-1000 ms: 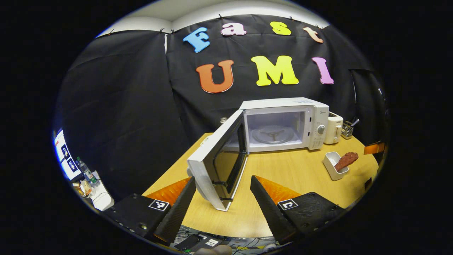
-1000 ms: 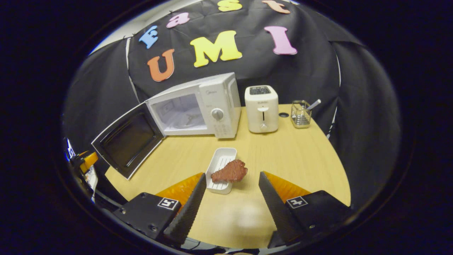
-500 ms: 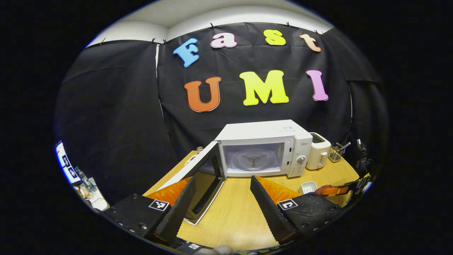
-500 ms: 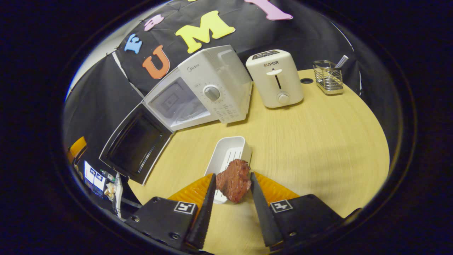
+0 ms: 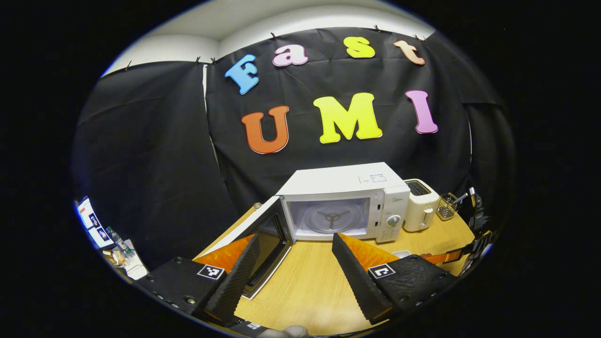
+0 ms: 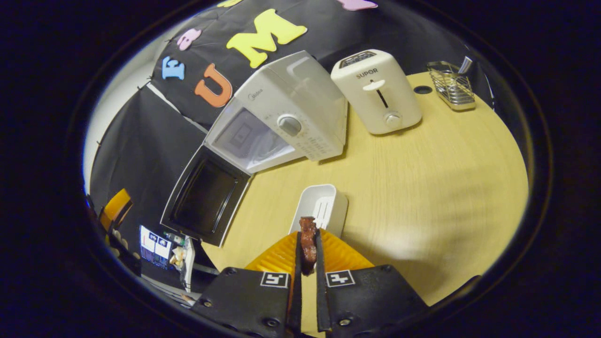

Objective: Open the microwave oven with the left hand, put the food in, and close the microwave oven.

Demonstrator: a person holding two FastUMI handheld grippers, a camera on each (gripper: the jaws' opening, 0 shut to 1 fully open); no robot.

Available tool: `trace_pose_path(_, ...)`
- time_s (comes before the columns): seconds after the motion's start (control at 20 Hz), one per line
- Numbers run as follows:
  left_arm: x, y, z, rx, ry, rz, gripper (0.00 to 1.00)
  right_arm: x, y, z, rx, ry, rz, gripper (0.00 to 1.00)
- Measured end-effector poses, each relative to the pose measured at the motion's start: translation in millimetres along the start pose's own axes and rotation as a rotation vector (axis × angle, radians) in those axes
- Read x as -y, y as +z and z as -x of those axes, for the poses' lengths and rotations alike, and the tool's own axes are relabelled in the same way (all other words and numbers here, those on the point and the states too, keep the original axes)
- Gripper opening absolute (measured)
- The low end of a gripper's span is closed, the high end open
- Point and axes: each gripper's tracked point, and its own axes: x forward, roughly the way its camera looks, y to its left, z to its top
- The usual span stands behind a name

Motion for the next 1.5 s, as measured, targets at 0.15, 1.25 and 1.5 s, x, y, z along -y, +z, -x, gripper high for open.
trace_pose_path(0.15,-1,3,2,0.022,-0.020,0.002,0.95,-26,23,15,0.053,0.022,0.011,0.16)
trace_pose_path(1.25,-81,-74,-48,0.055,-0.371,-0.118,0.95,-204,125,-261,0.635,-0.079,-0.413,0.16)
trace_pose_path(1.5,-105,-78,-66,0.054,-0.349,-0.114,0.95,-179,160,-300,0.757,-0.156,-0.511,0.16)
